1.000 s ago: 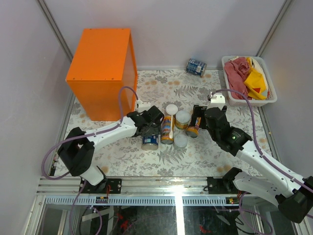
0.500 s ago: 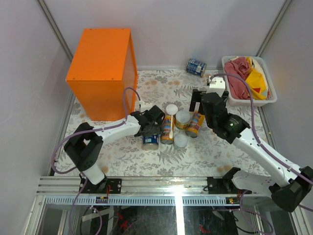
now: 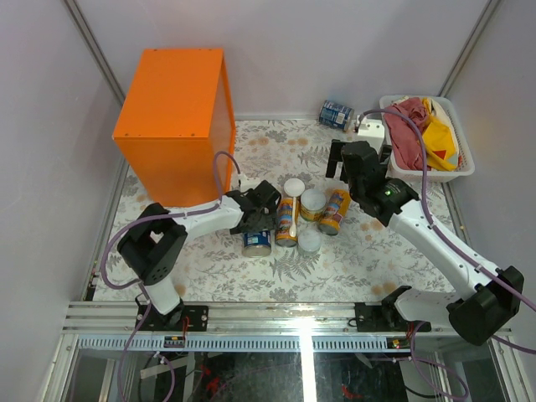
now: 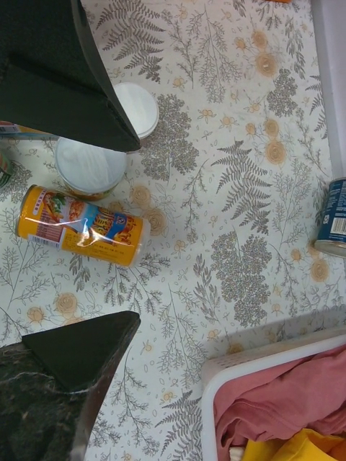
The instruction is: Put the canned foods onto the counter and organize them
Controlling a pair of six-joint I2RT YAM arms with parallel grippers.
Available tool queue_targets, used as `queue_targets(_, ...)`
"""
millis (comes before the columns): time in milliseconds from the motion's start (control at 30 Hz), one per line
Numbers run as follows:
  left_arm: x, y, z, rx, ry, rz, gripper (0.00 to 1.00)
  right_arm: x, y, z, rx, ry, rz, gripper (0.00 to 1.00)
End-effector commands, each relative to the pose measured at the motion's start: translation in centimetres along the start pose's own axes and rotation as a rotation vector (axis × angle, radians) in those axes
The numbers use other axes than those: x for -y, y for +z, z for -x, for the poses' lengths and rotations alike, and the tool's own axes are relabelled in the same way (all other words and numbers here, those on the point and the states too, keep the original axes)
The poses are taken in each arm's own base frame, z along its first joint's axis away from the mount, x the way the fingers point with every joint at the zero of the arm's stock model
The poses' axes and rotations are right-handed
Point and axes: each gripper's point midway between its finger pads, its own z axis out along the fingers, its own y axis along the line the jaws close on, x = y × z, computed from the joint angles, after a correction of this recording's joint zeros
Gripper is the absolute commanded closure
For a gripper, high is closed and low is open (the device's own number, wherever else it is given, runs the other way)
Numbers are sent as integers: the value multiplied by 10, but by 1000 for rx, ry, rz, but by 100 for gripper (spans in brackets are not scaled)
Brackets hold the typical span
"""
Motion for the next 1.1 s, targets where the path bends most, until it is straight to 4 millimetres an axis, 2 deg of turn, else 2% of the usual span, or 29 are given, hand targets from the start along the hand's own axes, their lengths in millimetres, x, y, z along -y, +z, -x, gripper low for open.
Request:
queue_targets(0, 1, 7, 4, 24, -6, -20, 2, -6, -4, 25, 53, 57, 27, 0)
queue_targets(67, 5, 8, 4, 28, 1, -44, 11, -5, -4, 22, 49, 56, 27, 0)
queue_targets(100, 6, 8, 3, 28, 6, -57, 19, -4, -4, 21, 47, 58, 27, 0)
queue_targets(167, 11, 8, 4, 36, 5, -88, 47, -3, -4, 19, 46, 58, 25, 0)
queue_targets(200, 12, 8, 4, 40, 5, -95, 67, -3, -4, 18, 45, 59, 25, 0)
queue_targets(233, 12, 7, 6, 47, 2, -100, 83, -2, -5, 17, 43, 59, 26, 0)
queue_targets(267, 11, 5, 6, 53, 3, -107, 94, -2, -5, 17, 43, 61, 28, 0)
queue_targets(300, 12, 3, 6, 63, 5, -113, 100, -2, -6, 16, 43, 62, 30, 0)
queue_targets(433, 15, -12, 16, 137, 21, -140, 100, -2, -7, 15, 41, 68, 37, 0)
queue_targets(533, 23, -32, 29, 222, 43, -170, 100, -3, -8, 14, 36, 74, 47, 0)
queue_targets(667, 31, -65, 48, 340, 66, -199, 100, -4, -10, 13, 34, 82, 56, 1)
queue_targets(833, 31, -103, 70, 475, 53, -220, 100, -3, -12, 8, 27, 90, 64, 1)
queue_targets(1067, 34, -169, 112, 680, 2, -259, 100, 1, -17, 8, 31, 98, 64, 1)
